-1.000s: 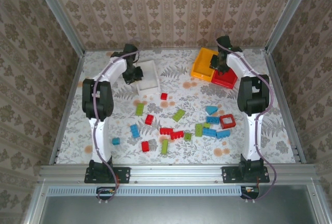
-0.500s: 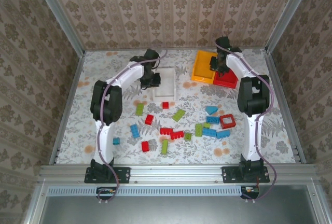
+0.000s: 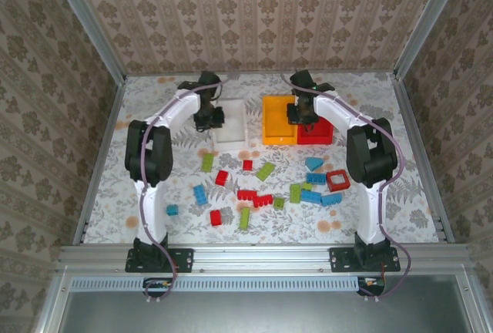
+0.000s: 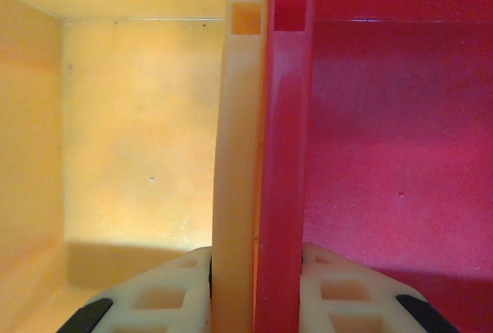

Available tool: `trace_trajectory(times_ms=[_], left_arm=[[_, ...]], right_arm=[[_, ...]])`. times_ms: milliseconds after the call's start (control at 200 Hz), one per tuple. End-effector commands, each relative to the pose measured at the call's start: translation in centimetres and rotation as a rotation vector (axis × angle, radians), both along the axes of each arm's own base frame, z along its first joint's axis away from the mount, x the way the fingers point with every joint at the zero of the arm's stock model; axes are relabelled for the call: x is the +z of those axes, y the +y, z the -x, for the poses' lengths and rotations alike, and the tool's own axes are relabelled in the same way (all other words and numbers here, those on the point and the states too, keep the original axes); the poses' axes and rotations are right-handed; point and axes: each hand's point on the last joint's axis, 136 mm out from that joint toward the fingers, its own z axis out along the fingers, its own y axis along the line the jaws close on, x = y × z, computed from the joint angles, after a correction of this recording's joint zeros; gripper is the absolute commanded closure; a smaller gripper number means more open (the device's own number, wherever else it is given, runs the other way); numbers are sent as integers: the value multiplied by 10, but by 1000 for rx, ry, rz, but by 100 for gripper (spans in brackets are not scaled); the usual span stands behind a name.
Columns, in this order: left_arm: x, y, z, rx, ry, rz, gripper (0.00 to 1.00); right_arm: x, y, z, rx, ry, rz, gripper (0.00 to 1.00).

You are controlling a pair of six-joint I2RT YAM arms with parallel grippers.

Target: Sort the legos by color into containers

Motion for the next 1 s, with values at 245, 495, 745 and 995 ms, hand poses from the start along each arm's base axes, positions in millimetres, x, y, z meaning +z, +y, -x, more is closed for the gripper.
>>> trace_trajectory(times_ms=[245,495,745,995], left_arm=[[5,-4,-14,-80,-16,16,100],[0,-19,-15,-95,-9,18,100],[1,2,-20,-39,-10,-25,100],[1,-4,-23,-63,-13,-9,100]], right_arm=[[23,44,-5,44,-45,-68,87],[15,54,-12,26,-33,-85,86],[7,41,-12,4,-9,-41,84],[9,39,-12,15,-12,-38,79]])
